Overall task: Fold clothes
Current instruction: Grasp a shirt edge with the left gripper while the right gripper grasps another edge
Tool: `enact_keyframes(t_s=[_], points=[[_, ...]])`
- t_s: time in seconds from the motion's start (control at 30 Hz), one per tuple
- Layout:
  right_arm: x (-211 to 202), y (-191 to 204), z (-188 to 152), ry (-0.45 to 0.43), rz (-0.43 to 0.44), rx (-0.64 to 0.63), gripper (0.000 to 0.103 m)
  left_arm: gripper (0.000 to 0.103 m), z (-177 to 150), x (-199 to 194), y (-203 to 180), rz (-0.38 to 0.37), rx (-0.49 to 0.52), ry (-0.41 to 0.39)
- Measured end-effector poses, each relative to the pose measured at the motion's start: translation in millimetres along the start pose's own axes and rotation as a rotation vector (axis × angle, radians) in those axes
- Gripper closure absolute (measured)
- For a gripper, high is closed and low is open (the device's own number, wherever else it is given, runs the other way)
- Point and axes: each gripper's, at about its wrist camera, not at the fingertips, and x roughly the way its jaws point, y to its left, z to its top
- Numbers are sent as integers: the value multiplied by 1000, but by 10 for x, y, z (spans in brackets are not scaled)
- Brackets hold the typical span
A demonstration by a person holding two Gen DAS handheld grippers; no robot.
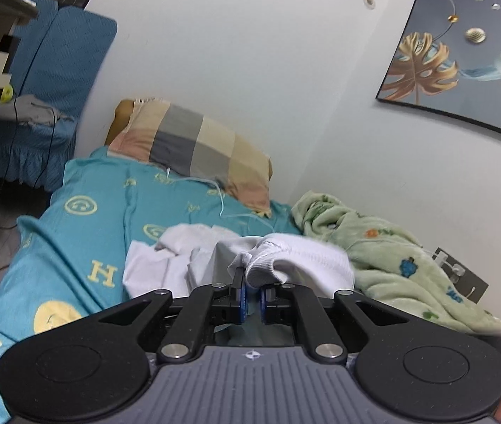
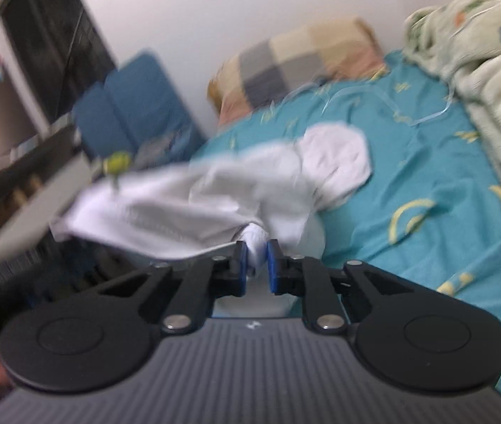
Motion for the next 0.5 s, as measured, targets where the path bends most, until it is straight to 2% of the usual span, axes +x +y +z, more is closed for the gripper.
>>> enact_keyframes(t_s=[0.13,0.23,0.3,0.37,0.5], points=[[-161,-9,221,-89,23,14,92,91,-83,60,22,14,-10,61],[-175,-2,388,-97,33,7,96,78,-183,59,-2,21,-4,113],[-136,-47,498,-71,30,16,97,72,-242,34,-26,13,-2,144],[-84,-92,594,-40,22,22,98,59,-293,15,-81,4,1,176],[66,-216,597,37,-5,50,98,53,-423,17,-184,-21,24,261]])
